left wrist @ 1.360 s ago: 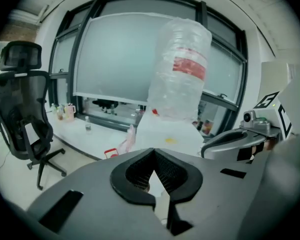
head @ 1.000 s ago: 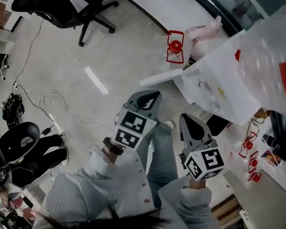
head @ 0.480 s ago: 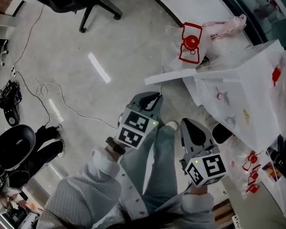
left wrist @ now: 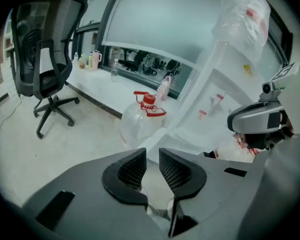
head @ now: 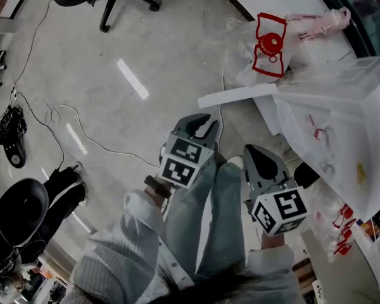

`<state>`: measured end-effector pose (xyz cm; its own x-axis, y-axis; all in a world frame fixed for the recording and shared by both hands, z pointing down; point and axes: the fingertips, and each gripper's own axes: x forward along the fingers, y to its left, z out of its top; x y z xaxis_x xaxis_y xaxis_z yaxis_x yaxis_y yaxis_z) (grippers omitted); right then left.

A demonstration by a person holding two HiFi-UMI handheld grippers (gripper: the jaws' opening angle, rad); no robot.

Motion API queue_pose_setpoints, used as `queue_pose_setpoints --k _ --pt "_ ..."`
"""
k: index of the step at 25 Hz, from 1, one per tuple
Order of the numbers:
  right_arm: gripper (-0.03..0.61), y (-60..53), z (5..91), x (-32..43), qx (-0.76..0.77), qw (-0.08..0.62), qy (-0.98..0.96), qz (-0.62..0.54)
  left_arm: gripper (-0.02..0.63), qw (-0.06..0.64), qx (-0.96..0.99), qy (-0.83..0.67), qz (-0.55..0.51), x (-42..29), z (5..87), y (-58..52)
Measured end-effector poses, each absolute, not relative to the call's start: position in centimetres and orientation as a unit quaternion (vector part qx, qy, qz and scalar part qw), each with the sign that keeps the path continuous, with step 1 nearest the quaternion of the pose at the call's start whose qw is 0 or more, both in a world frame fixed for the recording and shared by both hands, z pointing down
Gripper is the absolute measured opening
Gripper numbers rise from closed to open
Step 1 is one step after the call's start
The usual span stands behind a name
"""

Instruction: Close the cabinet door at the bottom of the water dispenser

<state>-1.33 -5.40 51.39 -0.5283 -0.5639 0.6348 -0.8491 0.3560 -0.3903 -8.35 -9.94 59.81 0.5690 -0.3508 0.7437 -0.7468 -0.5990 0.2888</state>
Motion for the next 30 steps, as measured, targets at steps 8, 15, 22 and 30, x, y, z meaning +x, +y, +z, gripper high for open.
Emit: queue_pose_setpoints --k 8,15,22,30 --pt "0.014 -6.0 57.9 -3.1 0.426 0.215 -0.786 0.394 0.130 0.305 0.815 -0.323 0.371 -9.4 65.9 -10.8" --pt "0.014 -5.8 62.3 -3.6 0.414 0.235 -0.773 0.419 0.179 0.310 0.803 -0.303 0.410 -10.0 70.4 -11.1" --pt "0.014 -5.2 63.8 -3.8 0.401 0.244 -0.769 0.433 0.216 0.288 0.805 -0.277 0.439 -10.5 73.8 -12.5" --pt "0.014 -4.0 64.6 -4.3 0.384 0.255 -0.768 0.445 0.229 0.254 0.804 -0.214 0.494 -11.0 77.1 -13.3"
